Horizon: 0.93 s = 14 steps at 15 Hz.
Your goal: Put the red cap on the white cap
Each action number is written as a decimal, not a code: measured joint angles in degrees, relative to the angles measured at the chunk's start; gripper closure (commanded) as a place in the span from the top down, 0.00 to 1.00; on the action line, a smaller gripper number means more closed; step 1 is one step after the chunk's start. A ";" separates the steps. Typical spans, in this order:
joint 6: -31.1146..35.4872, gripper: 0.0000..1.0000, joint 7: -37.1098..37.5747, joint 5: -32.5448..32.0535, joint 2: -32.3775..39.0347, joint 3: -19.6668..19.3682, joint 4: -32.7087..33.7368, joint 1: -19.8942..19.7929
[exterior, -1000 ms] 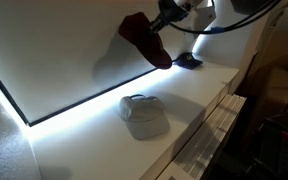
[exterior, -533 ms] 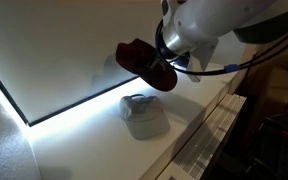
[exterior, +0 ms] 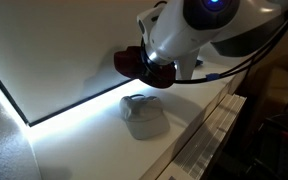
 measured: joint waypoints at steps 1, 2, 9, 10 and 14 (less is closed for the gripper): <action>0.37 0.01 0.12 -0.63 0.77 -0.25 0.93 0.01; 0.80 0.01 0.22 -1.40 1.58 -0.50 1.78 0.01; 3.93 0.66 2.79 -2.79 5.51 -2.23 6.05 -0.06; 4.62 0.72 3.47 -2.79 5.69 -2.58 6.30 -0.08; 6.28 0.98 6.88 -2.77 6.02 -3.98 6.54 -0.20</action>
